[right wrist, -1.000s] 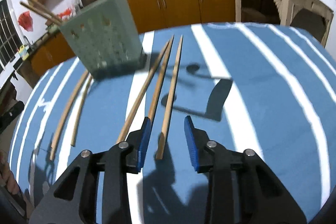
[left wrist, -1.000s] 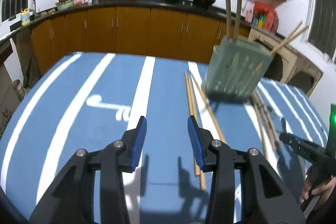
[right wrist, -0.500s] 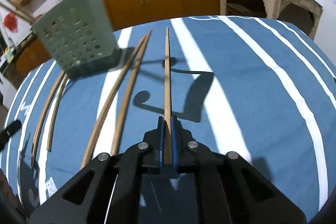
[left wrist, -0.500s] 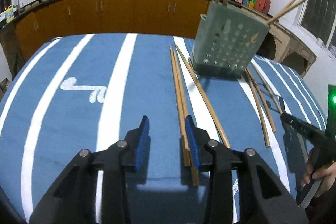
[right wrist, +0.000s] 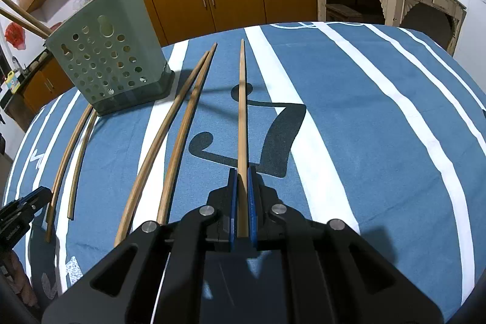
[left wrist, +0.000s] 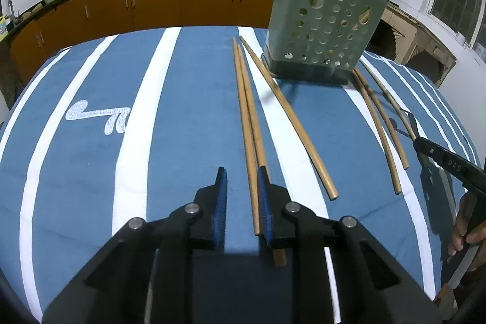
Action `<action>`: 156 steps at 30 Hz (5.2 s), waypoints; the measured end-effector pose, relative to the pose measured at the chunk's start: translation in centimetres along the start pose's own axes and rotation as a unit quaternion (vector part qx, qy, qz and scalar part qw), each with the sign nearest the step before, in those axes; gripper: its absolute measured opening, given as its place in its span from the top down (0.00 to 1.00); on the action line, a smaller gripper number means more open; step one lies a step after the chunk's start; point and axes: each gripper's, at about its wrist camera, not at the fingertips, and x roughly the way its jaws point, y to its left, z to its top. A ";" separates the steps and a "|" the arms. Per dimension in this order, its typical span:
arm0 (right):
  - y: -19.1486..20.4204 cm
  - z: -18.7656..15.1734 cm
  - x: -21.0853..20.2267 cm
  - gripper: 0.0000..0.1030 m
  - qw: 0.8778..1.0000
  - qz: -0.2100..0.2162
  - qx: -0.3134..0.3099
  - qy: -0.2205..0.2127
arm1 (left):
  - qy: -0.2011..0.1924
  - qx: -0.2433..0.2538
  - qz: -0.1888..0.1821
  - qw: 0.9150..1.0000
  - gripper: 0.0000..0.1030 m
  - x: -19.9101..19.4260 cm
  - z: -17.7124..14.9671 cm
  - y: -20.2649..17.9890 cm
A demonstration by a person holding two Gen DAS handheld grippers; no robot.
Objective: Organize utensils
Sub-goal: 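Move the left tool to grasp a chopstick while the right tool grasps another, then close the left tool on a wooden chopstick while the right tool holds its chopstick, then lift both held chopsticks upright and carry them over the green holder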
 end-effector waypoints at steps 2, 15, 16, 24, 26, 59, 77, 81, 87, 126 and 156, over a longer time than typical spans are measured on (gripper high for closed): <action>0.0 0.0 0.0 0.93 1.000 -0.001 -0.001 0.000 | 0.000 0.000 0.003 1.000 0.79 0.0 0.0 0.0; 0.3 -0.2 -0.1 0.92 1.000 -0.009 -0.013 0.000 | 0.002 0.001 -0.004 1.000 0.87 0.9 0.4 -0.7; 0.2 -0.2 -0.1 0.92 1.000 -0.009 -0.016 0.001 | 0.003 0.002 -0.006 1.000 0.89 0.9 0.5 -0.7; -1.2 0.1 -0.2 0.93 1.000 -0.024 -0.010 -0.002 | 0.000 -0.030 -0.020 0.999 0.92 0.9 0.4 -0.6; -1.4 0.1 -0.2 0.93 1.000 -0.027 -0.011 -0.002 | -0.001 -0.031 -0.009 0.999 0.92 0.9 0.4 -0.5; -1.4 0.1 -0.3 0.92 1.000 -0.023 -0.011 -0.001 | -0.001 -0.032 0.023 0.999 0.88 0.3 0.0 0.9; -2.0 -0.3 -2.1 0.93 0.999 -0.001 -0.005 -0.034 | 0.005 -0.027 0.013 1.000 0.92 -0.5 -0.6 1.2; -2.3 -0.1 -3.7 0.93 0.998 0.003 -0.003 -0.059 | -0.011 -0.024 0.014 1.000 0.92 -1.8 -0.5 1.4; -2.8 0.7 -5.6 0.93 0.995 0.007 0.001 -0.097 | -0.063 -0.012 0.016 0.998 0.92 -5.2 0.4 1.3; -0.8 6.8 -16.2 0.93 0.958 0.095 -0.003 -0.272 | -0.267 -0.057 -0.015 0.962 0.93 -16.8 6.1 2.1; -0.2 7.9 -15.7 0.93 0.960 0.101 -0.012 -0.261 | -0.272 -0.019 -0.013 0.962 0.92 -16.7 9.7 -0.1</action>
